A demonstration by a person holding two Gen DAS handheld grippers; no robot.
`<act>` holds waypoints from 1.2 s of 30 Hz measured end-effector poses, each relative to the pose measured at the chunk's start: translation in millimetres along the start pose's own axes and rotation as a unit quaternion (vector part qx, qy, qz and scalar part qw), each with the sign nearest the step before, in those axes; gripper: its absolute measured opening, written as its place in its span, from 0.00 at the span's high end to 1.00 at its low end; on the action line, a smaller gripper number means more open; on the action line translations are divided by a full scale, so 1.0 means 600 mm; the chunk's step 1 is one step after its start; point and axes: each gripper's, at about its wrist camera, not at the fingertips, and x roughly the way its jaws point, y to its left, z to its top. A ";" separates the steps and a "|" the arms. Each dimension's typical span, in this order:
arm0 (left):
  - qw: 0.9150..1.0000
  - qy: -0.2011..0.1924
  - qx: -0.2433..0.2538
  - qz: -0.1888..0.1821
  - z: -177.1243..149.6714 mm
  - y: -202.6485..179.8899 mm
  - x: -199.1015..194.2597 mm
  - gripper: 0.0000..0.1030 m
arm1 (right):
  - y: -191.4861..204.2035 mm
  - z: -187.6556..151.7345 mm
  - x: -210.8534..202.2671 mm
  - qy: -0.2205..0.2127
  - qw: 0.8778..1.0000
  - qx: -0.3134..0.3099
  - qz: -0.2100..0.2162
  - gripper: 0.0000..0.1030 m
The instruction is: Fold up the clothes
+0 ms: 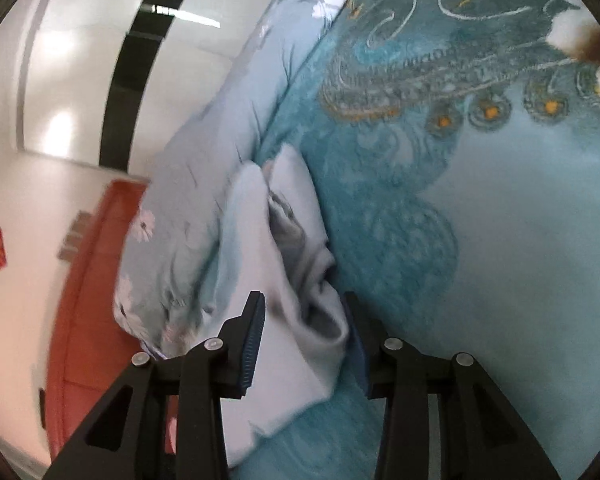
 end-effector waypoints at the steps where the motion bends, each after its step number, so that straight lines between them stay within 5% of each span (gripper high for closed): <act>1: 1.000 -0.004 -0.006 0.001 0.002 0.004 0.001 0.88 | 0.000 -0.001 0.000 -0.001 1.000 0.000 0.000 0.89; 5: 1.000 -0.009 -0.017 -0.013 0.010 0.004 -0.010 0.91 | 0.020 -0.001 -0.001 0.001 1.000 -0.018 -0.002 0.93; 11: 0.999 -0.010 0.043 -0.031 0.007 -0.030 -0.066 0.92 | 0.040 -0.027 -0.057 0.002 0.998 -0.041 0.040 0.94; 14: 0.997 0.002 0.075 -0.011 -0.010 -0.030 -0.098 0.92 | 0.034 -0.069 -0.108 -0.001 0.997 -0.041 0.068 0.94; 17: 0.998 0.012 0.054 0.011 -0.023 0.006 -0.098 0.92 | 0.001 -0.125 -0.164 -0.006 0.996 -0.018 0.092 0.94; 23: 0.999 0.024 0.005 0.034 -0.037 0.059 -0.101 0.92 | -0.082 -0.174 -0.173 0.007 0.998 0.034 0.058 0.94; 29: 0.983 -0.055 0.109 0.137 -0.016 -0.021 -0.153 0.92 | -0.072 -0.171 -0.176 0.004 0.999 0.008 0.043 0.94; 32: 0.977 -0.077 0.162 0.114 -0.008 -0.091 -0.149 0.92 | -0.076 -0.173 -0.174 0.003 0.999 0.011 0.042 0.94; 34: 0.980 -0.042 0.186 0.054 -0.014 -0.140 -0.097 0.91 | -0.078 -0.174 -0.173 0.002 0.999 0.013 0.042 0.94; 36: 0.976 0.019 0.211 0.041 -0.035 -0.184 -0.008 0.92 | -0.079 -0.175 -0.173 0.001 0.999 0.015 0.042 0.94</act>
